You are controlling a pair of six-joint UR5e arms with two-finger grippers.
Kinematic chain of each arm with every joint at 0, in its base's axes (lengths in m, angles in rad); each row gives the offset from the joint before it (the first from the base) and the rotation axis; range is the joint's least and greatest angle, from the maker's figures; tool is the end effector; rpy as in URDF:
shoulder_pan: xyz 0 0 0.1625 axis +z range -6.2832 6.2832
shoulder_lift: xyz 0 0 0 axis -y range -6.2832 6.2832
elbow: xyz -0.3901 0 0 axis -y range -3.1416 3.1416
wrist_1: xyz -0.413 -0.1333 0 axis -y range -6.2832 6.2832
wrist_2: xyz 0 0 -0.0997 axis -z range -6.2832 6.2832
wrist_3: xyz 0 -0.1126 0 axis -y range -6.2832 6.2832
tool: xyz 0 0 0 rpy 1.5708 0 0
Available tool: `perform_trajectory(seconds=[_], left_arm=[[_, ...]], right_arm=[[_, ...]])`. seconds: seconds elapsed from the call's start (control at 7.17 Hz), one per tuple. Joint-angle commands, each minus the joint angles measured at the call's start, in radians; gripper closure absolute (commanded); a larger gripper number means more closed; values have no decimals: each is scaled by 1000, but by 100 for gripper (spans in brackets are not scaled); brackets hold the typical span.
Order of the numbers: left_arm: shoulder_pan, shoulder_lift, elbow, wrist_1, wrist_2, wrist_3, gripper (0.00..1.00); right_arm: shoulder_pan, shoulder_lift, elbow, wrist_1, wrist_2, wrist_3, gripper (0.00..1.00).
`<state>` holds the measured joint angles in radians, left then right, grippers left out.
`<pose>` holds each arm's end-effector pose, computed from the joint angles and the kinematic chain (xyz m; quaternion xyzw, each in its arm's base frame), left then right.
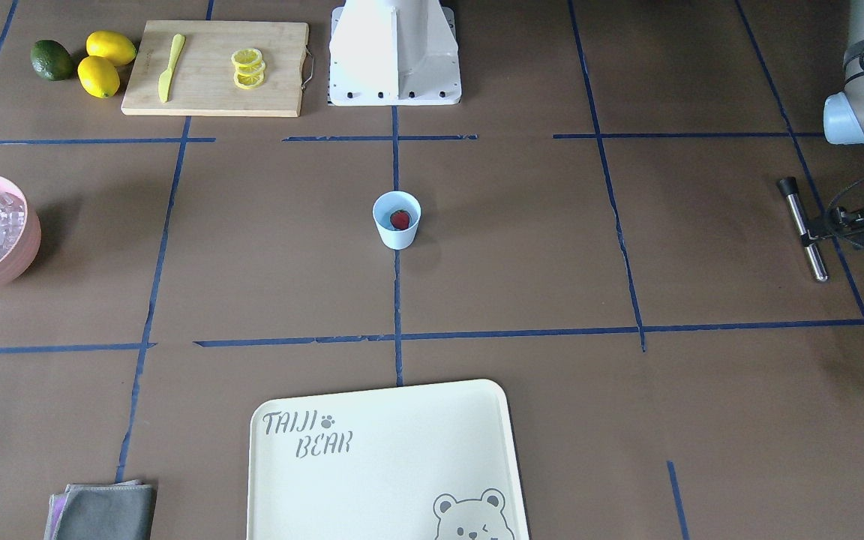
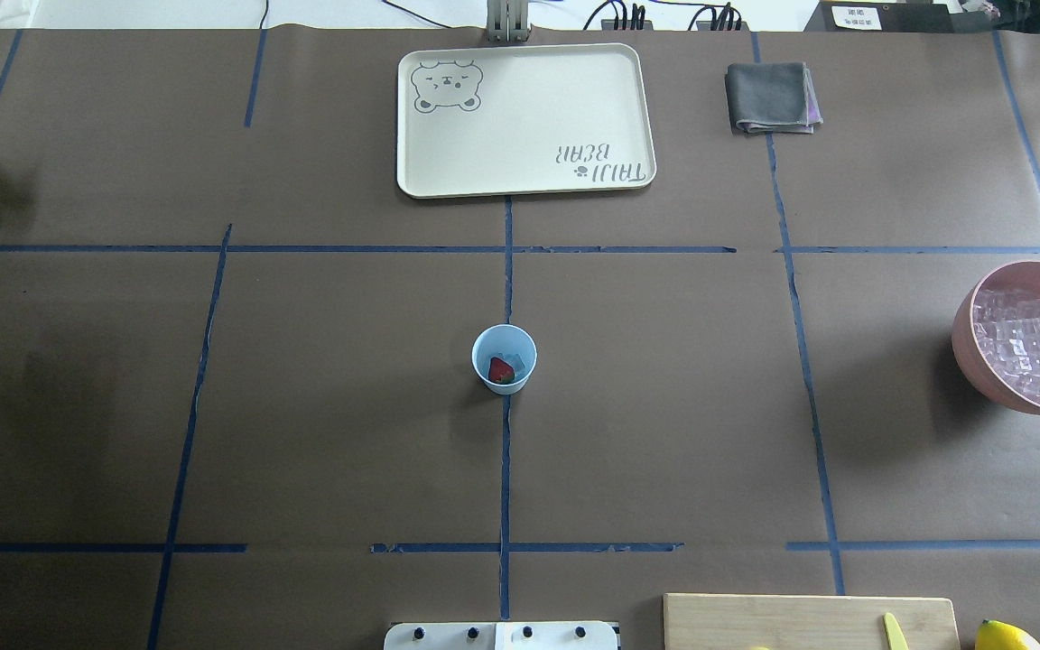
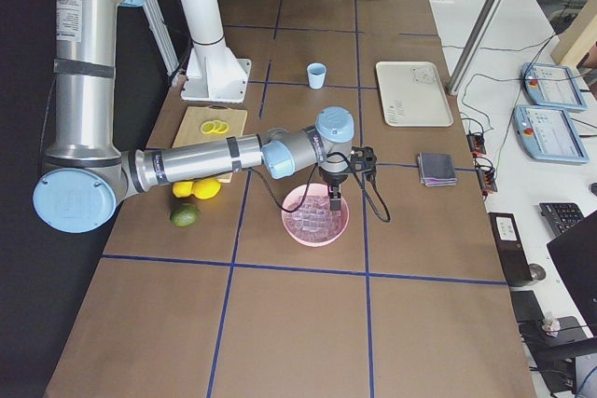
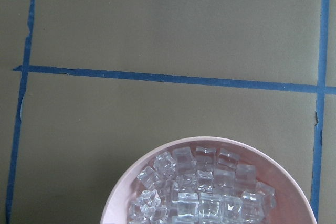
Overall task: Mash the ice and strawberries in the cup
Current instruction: 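Grasp the stainless-steel muddler with the left gripper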
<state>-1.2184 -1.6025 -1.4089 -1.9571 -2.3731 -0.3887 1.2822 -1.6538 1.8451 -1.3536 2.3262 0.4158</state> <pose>0.1366 -0.5231 0.6565 -0.0307 0.4036 0.0333 0.9138 -0.0877 -0.4926 0.5084 0.0524 -0.4040 -0.0168 0.9131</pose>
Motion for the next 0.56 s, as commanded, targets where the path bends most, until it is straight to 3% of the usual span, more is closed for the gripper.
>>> perform_trajectory(seconds=[0.0,0.42], left_arm=[[10,-4,30,-8,-1,-59,1],[63,-10,59,-8,2,-65,1]], right_arm=[[0,-1,9,1,1,0,0],[2,-6,9,2,-1,0,0]])
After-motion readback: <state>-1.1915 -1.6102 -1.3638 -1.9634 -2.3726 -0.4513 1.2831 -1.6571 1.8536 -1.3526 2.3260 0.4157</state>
